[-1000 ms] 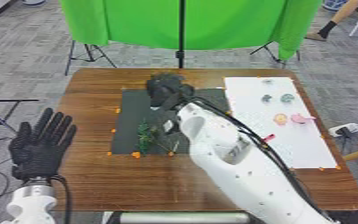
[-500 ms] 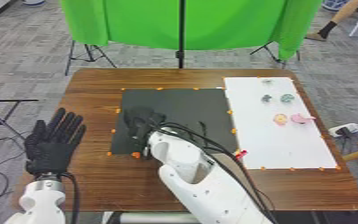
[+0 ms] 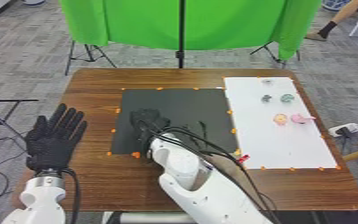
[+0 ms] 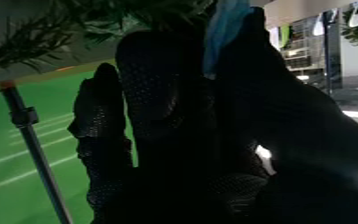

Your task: Arrange flowers

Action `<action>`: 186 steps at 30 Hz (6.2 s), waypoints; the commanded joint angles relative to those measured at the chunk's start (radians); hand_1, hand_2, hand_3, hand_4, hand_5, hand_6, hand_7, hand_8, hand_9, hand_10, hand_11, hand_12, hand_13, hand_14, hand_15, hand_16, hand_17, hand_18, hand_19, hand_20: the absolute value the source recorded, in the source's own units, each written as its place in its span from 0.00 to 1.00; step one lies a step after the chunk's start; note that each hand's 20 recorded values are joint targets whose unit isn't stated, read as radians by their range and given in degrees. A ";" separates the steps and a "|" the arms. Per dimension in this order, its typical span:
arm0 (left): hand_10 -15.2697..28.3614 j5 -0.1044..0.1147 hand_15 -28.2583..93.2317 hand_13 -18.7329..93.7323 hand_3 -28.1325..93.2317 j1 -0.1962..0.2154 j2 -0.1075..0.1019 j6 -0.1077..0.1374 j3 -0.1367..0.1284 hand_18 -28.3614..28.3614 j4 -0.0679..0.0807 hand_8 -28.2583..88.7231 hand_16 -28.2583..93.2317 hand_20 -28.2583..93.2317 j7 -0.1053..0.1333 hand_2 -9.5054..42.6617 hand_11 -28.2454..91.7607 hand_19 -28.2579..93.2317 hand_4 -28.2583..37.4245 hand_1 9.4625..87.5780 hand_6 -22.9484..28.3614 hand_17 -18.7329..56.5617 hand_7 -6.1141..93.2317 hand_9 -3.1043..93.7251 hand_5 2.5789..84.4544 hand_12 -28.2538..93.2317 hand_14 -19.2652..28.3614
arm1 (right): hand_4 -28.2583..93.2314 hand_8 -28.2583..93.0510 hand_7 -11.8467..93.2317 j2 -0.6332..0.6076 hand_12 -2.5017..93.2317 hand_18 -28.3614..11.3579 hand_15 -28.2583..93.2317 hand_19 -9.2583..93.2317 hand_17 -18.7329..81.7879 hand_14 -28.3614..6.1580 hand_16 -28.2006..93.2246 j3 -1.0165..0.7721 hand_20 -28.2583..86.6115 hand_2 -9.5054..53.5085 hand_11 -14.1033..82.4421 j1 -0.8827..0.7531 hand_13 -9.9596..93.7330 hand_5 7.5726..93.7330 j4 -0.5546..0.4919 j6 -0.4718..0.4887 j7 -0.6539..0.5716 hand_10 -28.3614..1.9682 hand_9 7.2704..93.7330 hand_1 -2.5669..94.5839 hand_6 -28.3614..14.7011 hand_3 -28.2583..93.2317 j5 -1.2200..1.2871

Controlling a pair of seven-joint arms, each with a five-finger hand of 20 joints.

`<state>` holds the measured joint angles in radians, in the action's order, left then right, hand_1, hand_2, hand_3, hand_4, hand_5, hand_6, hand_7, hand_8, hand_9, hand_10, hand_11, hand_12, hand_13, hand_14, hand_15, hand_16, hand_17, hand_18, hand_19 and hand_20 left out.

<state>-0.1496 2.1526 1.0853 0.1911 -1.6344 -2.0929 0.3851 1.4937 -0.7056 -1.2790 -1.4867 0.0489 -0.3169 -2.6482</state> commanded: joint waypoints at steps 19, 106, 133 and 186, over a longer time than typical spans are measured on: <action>0.70 0.026 0.48 0.44 0.87 0.028 0.017 0.010 -0.011 0.75 -0.001 0.16 0.18 0.33 -0.006 0.39 0.38 0.53 0.00 0.23 0.63 0.15 0.15 0.46 0.53 0.30 0.73 | 0.00 0.13 0.29 -0.040 0.22 0.12 0.78 0.98 0.56 0.50 0.44 -0.010 0.49 0.00 0.44 0.023 0.77 0.68 -0.125 -0.054 -0.087 0.38 0.73 0.43 0.55 0.87 0.182; 0.70 0.053 0.48 0.44 0.88 0.101 0.042 -0.043 -0.054 0.75 -0.035 0.16 0.18 0.33 -0.004 0.40 0.38 0.53 0.00 0.23 0.63 0.15 0.15 0.46 0.53 0.30 0.74 | 0.07 0.16 0.17 -0.336 0.21 0.07 0.81 1.00 0.56 0.35 0.45 -0.523 0.57 0.25 0.36 -0.161 0.73 0.59 -0.517 0.048 -0.390 0.19 0.71 0.30 0.44 0.88 0.647; 0.70 0.059 0.48 0.44 0.87 0.118 0.051 -0.025 -0.071 0.75 -0.044 0.16 0.18 0.33 0.010 0.40 0.38 0.53 0.00 0.23 0.63 0.15 0.15 0.46 0.53 0.30 0.74 | 0.03 0.15 0.20 -0.458 0.18 0.11 0.77 1.00 0.54 0.38 0.38 -0.725 0.54 0.01 0.27 -0.248 0.68 0.55 -0.374 0.131 -0.406 0.31 0.53 0.44 0.48 0.89 0.338; 0.70 0.057 0.48 0.44 0.87 0.122 0.050 -0.048 -0.063 0.75 -0.050 0.16 0.18 0.33 0.025 0.39 0.38 0.53 0.00 0.23 0.63 0.15 0.15 0.46 0.53 0.30 0.74 | 0.00 0.28 0.44 -0.502 0.48 0.12 0.86 1.00 0.58 0.52 0.46 -0.705 0.59 0.00 0.31 -0.324 0.79 0.86 -0.296 0.110 -0.311 0.53 0.94 0.68 0.60 0.80 0.252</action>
<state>-0.0894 2.2502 1.1268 0.1584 -1.7016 -2.1433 0.4051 1.0074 -1.4175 -1.6018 -1.7456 0.1652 -0.6261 -2.4121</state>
